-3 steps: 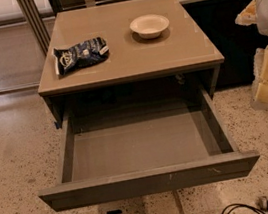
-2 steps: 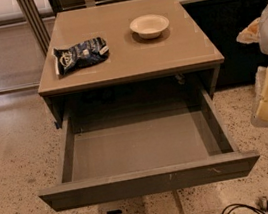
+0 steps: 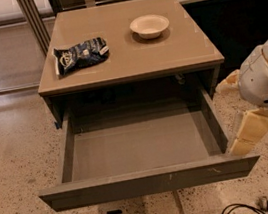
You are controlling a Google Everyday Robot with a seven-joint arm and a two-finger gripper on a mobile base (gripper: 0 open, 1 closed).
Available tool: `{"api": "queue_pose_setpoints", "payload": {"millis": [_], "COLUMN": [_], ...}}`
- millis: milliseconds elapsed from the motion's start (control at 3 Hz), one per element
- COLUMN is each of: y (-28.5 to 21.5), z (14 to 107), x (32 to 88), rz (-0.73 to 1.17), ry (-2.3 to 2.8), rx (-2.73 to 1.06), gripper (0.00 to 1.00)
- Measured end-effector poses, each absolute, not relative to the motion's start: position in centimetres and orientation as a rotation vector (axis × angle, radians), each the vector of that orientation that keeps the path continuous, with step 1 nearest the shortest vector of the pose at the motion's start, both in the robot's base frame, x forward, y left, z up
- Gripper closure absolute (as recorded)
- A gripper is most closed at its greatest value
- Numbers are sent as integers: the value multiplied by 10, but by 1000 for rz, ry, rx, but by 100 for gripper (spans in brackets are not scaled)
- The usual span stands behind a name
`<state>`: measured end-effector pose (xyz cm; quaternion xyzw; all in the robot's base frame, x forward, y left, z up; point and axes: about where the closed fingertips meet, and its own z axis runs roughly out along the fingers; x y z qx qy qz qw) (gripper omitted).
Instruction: Close top drawer
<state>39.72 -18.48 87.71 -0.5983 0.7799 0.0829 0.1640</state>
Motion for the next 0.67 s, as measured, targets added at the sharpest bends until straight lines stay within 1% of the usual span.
{"api": "queue_pose_setpoints", "payload": {"millis": [333,667], "y": [-176,-175], "z": [848,814], "x": [387,364], "rz": [307,397], "ry": [2230,2276], "rx": [-1710,-1685], "gripper": [42,73]}}
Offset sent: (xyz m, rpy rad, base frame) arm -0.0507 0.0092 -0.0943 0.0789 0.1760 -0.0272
